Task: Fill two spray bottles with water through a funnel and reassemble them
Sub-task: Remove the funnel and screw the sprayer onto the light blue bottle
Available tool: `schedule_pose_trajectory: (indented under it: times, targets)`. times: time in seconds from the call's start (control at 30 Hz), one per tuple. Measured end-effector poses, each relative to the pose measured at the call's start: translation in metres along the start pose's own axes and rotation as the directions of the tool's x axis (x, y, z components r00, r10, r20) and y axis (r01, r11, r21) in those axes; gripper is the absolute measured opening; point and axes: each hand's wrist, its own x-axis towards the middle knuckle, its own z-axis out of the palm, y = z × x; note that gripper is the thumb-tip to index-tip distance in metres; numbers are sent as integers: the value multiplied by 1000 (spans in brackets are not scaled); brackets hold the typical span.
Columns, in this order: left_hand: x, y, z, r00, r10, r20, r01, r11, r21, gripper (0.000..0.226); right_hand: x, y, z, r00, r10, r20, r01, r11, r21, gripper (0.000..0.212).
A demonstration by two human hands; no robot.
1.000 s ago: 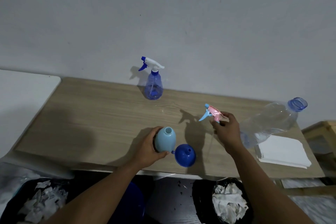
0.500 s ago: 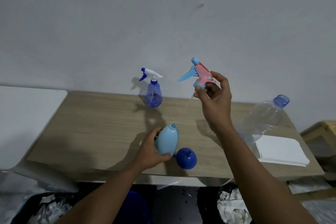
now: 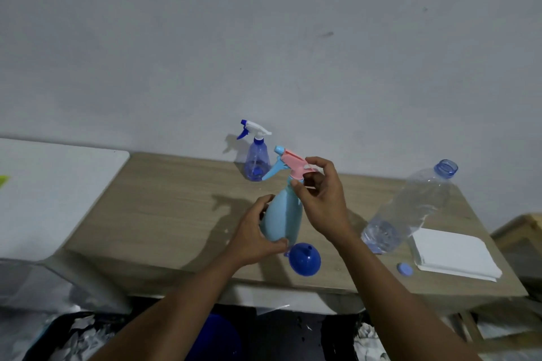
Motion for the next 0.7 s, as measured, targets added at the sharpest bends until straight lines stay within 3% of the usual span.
schedule_pose_trajectory:
  times: [0.27,0.5,0.63,0.7]
  targets:
    - [-10,14,-3,1000,-16,10,16,1000,18,89,-15,-6,-1,1000,-7,-2,8,999,36,40]
    - [-12,25,-1,1000,0,18,0,1000,26,85,-19,-7,-6,997,-74,-35,74,997,-24,55]
    - [-11,30,-2,999,20,29,-21,999,35,82,-16,-10,-12,986,-168,12,168,982,-90,25]
    - [-11,31,-2,999,27,36,-29,999,46,83,-15,-9,-14,983,-181,31,183,976,-118,21]
